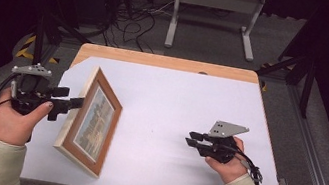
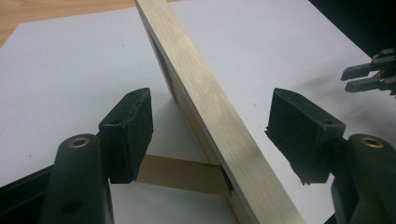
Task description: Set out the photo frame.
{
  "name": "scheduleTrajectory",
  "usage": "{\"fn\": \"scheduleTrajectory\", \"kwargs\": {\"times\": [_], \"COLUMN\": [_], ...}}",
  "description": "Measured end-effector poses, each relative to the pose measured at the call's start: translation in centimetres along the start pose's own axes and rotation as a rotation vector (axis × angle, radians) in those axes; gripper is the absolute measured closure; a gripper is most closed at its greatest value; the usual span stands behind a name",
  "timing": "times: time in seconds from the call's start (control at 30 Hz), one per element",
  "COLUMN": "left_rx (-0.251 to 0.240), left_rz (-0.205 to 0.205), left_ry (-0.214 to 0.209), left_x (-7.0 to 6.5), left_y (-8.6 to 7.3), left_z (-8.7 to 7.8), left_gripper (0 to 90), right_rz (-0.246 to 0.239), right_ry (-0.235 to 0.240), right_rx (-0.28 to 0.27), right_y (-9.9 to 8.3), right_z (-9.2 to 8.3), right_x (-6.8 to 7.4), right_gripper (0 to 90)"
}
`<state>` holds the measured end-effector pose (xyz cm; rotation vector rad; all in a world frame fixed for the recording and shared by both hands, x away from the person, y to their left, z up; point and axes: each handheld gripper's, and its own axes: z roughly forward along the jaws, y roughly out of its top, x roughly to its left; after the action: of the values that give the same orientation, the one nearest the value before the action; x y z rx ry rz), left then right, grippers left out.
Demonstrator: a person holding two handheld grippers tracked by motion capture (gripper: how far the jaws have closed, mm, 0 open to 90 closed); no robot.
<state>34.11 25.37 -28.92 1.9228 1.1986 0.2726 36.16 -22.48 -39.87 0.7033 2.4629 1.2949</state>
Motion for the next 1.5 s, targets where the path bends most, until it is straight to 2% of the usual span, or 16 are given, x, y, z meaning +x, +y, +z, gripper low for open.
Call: {"fn": "scheduleTrajectory", "kwargs": {"times": [0.2,0.3,0.37,0.47,0.5,0.67,0.8,0.97,1.03,1.17,1.23,1.33,1.37,1.5], "left_rx": [0.03,0.065,0.08,0.085,0.083,0.097,0.082,0.107,0.136,0.146,0.134,0.133,0.131,0.145], "left_rz": [-0.007,-0.002,-0.013,-0.021,-0.038,-0.047,-0.065,-0.069,-0.063,-0.059,-0.024,-0.012,0.015,0.031], "left_ry": [-0.004,0.016,0.004,-0.004,-0.013,-0.01,-0.028,-0.035,-0.012,0.005,0.044,0.04,0.054,0.04], "left_x": [-0.2,-0.3,-0.4,-0.3,-0.3,-0.3,-0.5,-0.8,-1.0,-1.1,-1.4,-1.5,-1.6,-1.9], "left_y": [-0.1,-0.2,-0.2,-0.3,-0.4,-0.5,-0.5,-0.5,-0.3,-0.2,0.0,0.3,0.6,1.0], "left_z": [0.6,1.2,1.5,1.8,2.0,2.4,2.4,2.4,2.3,2.3,2.3,2.3,2.3,2.5], "left_gripper": [31.5,32.2,34.6,36.3,38.2,39.0,42.2,46.9,50.5,54.0,59.4,65.7,67.8,69.5], "right_rz": [0.019,0.027,0.03,0.031,0.027,0.028,0.031,0.04,0.042,0.042,0.042,0.042,0.043,0.045], "right_ry": [-0.015,-0.025,-0.027,-0.028,-0.027,-0.026,-0.027,-0.024,-0.021,-0.019,-0.022,-0.022,-0.024,-0.026], "right_rx": [-0.006,-0.015,-0.016,-0.019,-0.019,-0.021,-0.024,-0.028,-0.028,-0.027,-0.028,-0.027,-0.028,-0.03], "right_y": [-0.5,-0.6,-0.7,-0.6,-0.5,-0.5,-0.6,-0.6,-0.6,-0.6,-0.6,-0.6,-0.6,-0.7], "right_z": [-0.7,-1.0,-1.0,-0.9,-0.8,-0.8,-0.8,-0.8,-0.8,-0.8,-0.8,-0.8,-0.8,-0.9], "right_x": [-0.4,-0.7,-0.7,-0.6,-0.5,-0.5,-0.6,-0.7,-0.6,-0.6,-0.6,-0.6,-0.7,-0.8], "right_gripper": [70.3,68.8,68.4,67.8,67.5,67.1,65.8,65.5,65.5,65.5,65.5,65.5,65.5,65.5]}}
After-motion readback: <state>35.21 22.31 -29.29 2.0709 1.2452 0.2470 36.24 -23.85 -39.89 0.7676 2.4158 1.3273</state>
